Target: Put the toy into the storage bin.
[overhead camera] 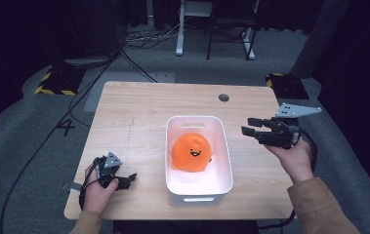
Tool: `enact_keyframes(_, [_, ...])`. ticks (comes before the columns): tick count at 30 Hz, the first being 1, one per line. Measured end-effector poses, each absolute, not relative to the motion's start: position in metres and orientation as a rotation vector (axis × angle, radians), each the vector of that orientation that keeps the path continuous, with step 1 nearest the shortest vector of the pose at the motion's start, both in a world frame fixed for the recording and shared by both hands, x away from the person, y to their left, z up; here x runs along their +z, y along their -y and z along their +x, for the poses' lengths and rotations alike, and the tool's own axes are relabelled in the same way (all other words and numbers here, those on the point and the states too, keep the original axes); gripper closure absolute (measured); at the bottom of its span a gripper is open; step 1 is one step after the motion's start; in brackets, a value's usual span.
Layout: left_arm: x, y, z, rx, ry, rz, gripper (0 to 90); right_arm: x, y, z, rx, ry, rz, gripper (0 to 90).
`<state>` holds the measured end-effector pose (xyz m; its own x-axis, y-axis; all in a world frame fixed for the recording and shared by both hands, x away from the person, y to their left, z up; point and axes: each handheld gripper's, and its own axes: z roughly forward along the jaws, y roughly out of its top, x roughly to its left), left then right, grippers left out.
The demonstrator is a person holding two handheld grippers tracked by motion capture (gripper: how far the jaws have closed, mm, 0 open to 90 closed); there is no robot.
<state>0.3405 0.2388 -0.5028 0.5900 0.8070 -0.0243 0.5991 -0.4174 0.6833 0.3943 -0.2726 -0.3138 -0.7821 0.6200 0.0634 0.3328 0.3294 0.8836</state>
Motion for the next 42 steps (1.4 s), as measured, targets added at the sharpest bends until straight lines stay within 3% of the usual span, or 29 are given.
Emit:
enact_keyframes(19, [-0.503, -0.238, 0.341, 0.399, -1.114, 2.166, 12.9, -0.334, 0.336, 0.388, 1.284, -2.225, 1.07, 48.4])
enact_keyframes(42, [-0.503, -0.238, 0.341, 0.398, -1.114, 2.165, 12.9, -0.416, 0.379, 0.382, 1.158, -2.22, 1.308, 44.3])
